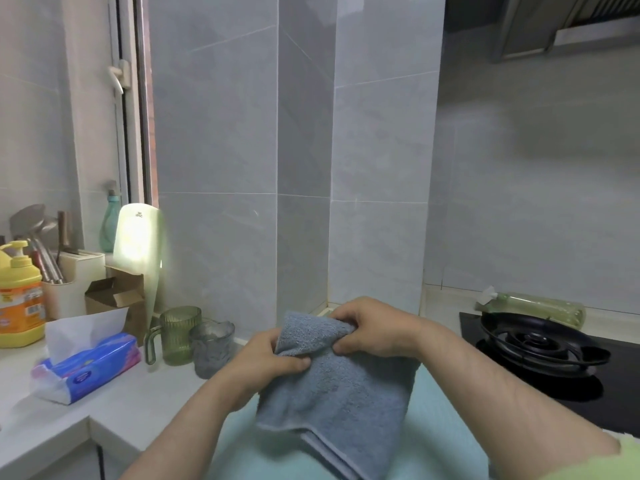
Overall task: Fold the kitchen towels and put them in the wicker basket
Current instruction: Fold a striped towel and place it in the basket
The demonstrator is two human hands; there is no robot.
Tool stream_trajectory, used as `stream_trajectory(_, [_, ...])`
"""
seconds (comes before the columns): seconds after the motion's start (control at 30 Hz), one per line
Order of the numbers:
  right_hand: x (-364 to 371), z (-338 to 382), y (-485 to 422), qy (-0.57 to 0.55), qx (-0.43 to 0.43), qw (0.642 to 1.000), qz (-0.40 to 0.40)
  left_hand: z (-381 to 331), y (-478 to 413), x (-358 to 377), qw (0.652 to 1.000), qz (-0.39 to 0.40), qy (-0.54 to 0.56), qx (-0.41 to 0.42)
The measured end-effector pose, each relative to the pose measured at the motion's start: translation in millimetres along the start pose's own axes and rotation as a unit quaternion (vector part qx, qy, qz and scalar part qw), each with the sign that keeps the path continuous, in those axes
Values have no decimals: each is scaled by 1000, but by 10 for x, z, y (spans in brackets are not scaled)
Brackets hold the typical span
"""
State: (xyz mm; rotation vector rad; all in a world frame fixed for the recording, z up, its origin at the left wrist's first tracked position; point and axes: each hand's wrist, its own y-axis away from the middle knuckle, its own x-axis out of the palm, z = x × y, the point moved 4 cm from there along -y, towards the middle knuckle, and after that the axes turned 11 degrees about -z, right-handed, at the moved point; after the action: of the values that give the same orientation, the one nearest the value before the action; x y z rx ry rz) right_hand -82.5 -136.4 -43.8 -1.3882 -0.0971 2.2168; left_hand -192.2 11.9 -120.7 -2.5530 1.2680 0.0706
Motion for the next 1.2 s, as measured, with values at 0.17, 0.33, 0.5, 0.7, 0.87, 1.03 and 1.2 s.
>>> stream_trajectory(0.17, [-201, -64, 58, -8, 22, 999, -41, -35, 27, 122, 989, 18, 139, -46])
stream_trajectory(0.33, [-126, -596, 390, -235, 124, 956, -127, -36, 55, 165, 976, 23, 211, -52])
stream_trajectory(0.5, [563, -1030, 709, -547, 188, 810, -96, 77, 64, 203, 958, -8, 276, -76])
stream_trajectory(0.7, [715, -1058, 729, -520, 229, 812, -134, 206, 127, 249, 957, 5, 262, -124])
stream_trajectory(0.87, [688, -1156, 800, -526, 255, 799, -142, 395, 195, 203, 968, 84, 179, -155])
stream_trajectory(1.03, [773, -1215, 845, -572, 274, 761, -136, 533, 240, 289, 955, 107, 212, -175])
stream_trajectory(1.2, [843, -1268, 875, -586, 273, 751, -134, 619, 237, 356, 957, 69, 220, -174])
